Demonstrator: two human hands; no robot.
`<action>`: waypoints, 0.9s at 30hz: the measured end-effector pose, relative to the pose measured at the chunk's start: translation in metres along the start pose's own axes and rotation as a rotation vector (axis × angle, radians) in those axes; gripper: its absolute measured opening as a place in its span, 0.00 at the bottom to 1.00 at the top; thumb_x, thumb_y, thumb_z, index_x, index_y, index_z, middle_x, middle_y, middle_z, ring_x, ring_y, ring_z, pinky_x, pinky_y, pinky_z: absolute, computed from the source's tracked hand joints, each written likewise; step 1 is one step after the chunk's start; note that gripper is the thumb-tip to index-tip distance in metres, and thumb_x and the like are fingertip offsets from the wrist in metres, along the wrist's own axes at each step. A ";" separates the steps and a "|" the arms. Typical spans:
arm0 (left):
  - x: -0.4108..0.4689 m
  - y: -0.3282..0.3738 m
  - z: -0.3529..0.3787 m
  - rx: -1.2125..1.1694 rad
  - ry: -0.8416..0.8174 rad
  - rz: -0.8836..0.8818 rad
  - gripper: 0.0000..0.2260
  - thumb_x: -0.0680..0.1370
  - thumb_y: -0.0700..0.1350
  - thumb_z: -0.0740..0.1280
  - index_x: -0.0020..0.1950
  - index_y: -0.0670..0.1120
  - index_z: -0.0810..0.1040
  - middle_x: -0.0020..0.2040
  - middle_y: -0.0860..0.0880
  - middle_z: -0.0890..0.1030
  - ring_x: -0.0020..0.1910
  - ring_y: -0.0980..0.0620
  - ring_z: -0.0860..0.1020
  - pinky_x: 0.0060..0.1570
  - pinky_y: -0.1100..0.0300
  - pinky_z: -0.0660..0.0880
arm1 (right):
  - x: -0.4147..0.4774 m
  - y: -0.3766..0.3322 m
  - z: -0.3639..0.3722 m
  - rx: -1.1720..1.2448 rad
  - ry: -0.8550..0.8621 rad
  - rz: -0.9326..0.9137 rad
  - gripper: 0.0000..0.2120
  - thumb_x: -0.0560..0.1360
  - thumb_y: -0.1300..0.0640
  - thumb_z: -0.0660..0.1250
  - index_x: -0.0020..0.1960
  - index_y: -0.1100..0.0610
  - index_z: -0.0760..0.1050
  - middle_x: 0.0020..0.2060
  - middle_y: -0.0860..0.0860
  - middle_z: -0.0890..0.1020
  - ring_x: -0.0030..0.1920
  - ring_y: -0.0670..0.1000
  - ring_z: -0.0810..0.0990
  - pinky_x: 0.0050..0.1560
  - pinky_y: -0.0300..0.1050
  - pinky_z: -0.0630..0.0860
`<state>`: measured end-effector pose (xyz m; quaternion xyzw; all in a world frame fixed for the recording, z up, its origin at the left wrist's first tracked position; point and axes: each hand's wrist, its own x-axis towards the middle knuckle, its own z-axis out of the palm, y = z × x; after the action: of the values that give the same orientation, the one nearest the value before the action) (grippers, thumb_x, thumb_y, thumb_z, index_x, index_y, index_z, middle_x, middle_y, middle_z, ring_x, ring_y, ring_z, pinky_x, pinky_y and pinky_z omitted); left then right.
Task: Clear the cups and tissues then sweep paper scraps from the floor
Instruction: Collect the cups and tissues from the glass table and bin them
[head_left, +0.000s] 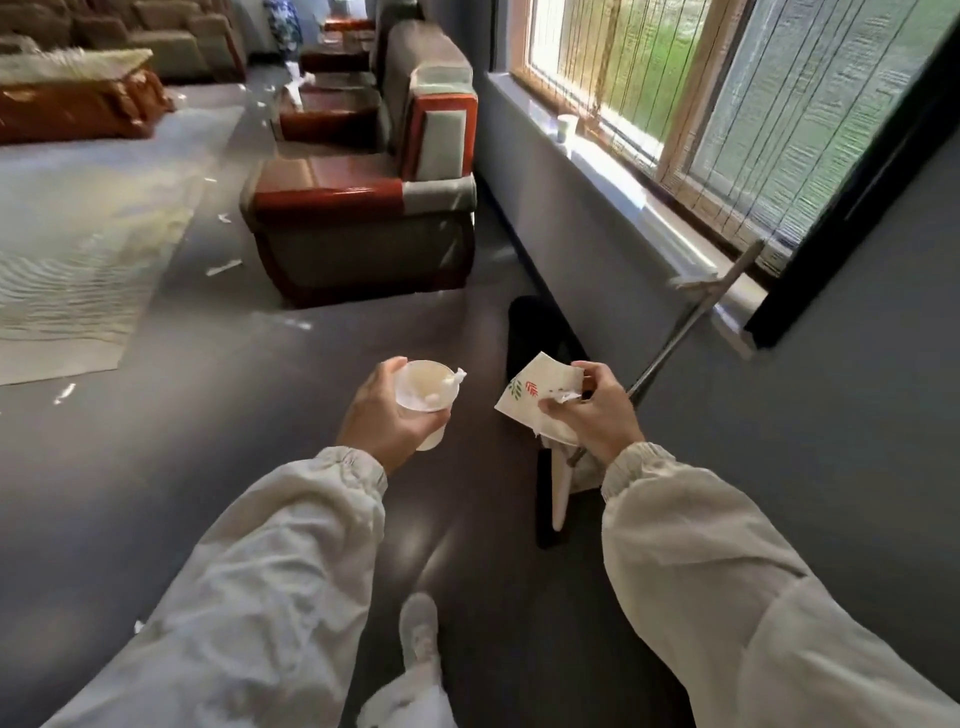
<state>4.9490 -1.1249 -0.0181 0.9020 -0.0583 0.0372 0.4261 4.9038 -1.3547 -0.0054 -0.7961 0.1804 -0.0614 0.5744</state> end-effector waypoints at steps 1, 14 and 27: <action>0.034 -0.005 0.011 0.002 -0.012 0.001 0.34 0.66 0.51 0.78 0.68 0.45 0.68 0.62 0.46 0.75 0.60 0.46 0.74 0.58 0.58 0.68 | 0.034 0.003 0.006 0.002 0.010 0.020 0.26 0.69 0.62 0.74 0.64 0.58 0.69 0.51 0.49 0.77 0.52 0.49 0.77 0.51 0.41 0.76; 0.475 -0.010 0.164 0.111 -0.340 0.082 0.35 0.68 0.52 0.76 0.71 0.49 0.65 0.62 0.46 0.74 0.61 0.46 0.71 0.59 0.56 0.67 | 0.429 0.023 0.031 0.030 0.273 0.293 0.25 0.69 0.61 0.75 0.63 0.57 0.69 0.54 0.53 0.79 0.53 0.52 0.78 0.54 0.48 0.77; 0.716 -0.099 0.446 0.220 -0.751 0.053 0.39 0.69 0.50 0.75 0.74 0.49 0.59 0.70 0.51 0.66 0.67 0.52 0.66 0.61 0.61 0.64 | 0.719 0.214 0.062 -0.077 0.327 0.681 0.31 0.71 0.64 0.70 0.71 0.57 0.63 0.64 0.55 0.70 0.62 0.54 0.73 0.57 0.41 0.70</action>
<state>5.6797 -1.4602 -0.2927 0.8913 -0.2289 -0.2783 0.2750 5.5427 -1.6156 -0.3049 -0.6911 0.5263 0.0135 0.4952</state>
